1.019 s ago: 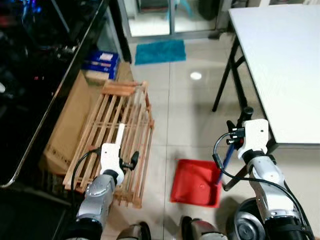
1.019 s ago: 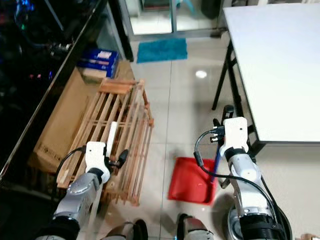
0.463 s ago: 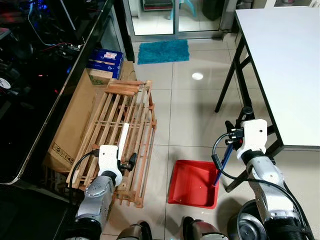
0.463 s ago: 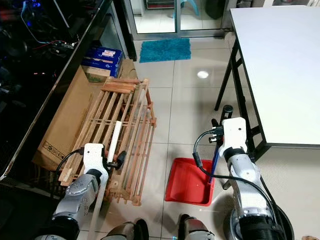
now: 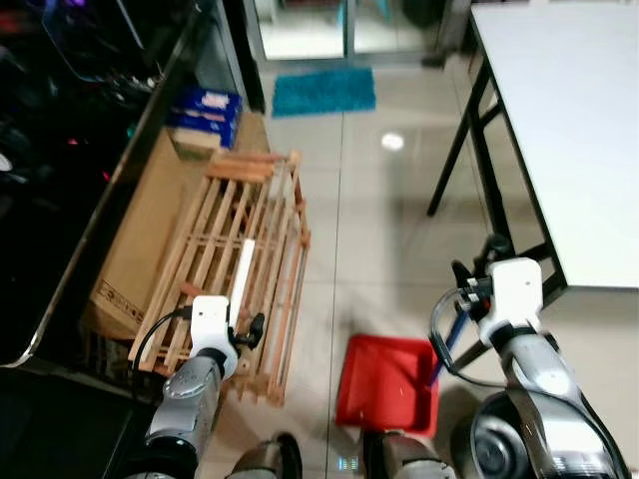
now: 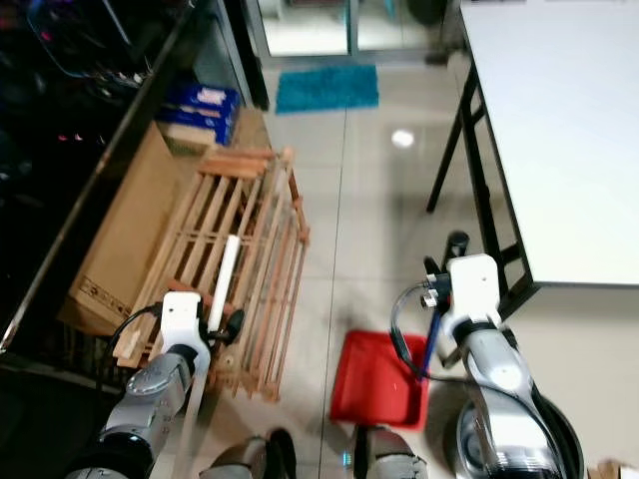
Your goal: Sweep floor
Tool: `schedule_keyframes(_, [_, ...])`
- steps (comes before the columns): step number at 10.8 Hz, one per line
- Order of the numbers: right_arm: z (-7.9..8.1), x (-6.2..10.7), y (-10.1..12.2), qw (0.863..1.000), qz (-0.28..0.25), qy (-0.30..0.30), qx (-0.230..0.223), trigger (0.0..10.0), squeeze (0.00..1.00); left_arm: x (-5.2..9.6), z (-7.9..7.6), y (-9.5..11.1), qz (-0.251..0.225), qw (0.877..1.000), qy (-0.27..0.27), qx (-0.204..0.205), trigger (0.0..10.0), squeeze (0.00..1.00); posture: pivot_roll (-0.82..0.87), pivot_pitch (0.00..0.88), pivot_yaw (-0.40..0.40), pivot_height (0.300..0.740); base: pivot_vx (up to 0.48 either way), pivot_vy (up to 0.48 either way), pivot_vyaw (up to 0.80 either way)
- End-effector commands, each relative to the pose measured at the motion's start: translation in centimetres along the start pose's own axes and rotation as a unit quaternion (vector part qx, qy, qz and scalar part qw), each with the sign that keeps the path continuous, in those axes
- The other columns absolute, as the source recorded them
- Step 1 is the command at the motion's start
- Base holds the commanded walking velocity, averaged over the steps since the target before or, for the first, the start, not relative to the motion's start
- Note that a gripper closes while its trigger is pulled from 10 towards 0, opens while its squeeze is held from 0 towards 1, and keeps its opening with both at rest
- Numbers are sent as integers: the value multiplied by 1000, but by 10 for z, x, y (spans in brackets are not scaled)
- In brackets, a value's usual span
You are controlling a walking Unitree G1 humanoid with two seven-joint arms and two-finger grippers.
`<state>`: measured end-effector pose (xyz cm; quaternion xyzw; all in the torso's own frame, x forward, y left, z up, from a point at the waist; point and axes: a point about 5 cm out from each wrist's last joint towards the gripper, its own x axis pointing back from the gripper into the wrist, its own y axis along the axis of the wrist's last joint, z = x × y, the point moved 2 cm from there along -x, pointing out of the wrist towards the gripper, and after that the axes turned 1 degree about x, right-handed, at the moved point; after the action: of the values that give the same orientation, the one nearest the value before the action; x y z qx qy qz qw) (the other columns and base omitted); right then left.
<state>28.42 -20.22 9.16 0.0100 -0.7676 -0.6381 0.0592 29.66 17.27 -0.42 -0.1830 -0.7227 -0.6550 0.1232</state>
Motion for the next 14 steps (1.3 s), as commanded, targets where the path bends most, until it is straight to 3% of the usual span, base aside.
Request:
schedule_keyframes(1, [-2, 6, 5, 1000, -5, -2, -4, 10000, 0, 2, 8, -6, 12, 1000, 11, -1, 10000, 0, -254, 288, 91, 740, 0, 0, 0])
schedule_keyframes(7, [-9, 38, 0, 999, 33, -8, 1, 10000, 0, -10, 13, 6, 18, 999, 19, -31, 10000, 0, -289, 373, 75, 740, 0, 0, 0])
schedule_keyframes(12, [-13, 47, 1, 999, 49, -5, 5, 10000, 0, -8, 29, 3, 24, 998, 51, -35, 10000, 0, -302, 408, 55, 740, 0, 0, 0])
schedule_keyframes(13, [-14, 49, 1, 999, 51, -4, 6, 10000, 0, -8, 30, 3, 24, 998, 54, -37, 10000, 118, -302, 411, 54, 740, 0, 0, 0])
schedule_keyframes(14, [-14, 49, 2, 999, 54, -3, 6, 10000, 0, -9, 33, 9, 13, 997, 58, -39, 10000, 557, -302, 414, 51, 740, 0, 0, 0])
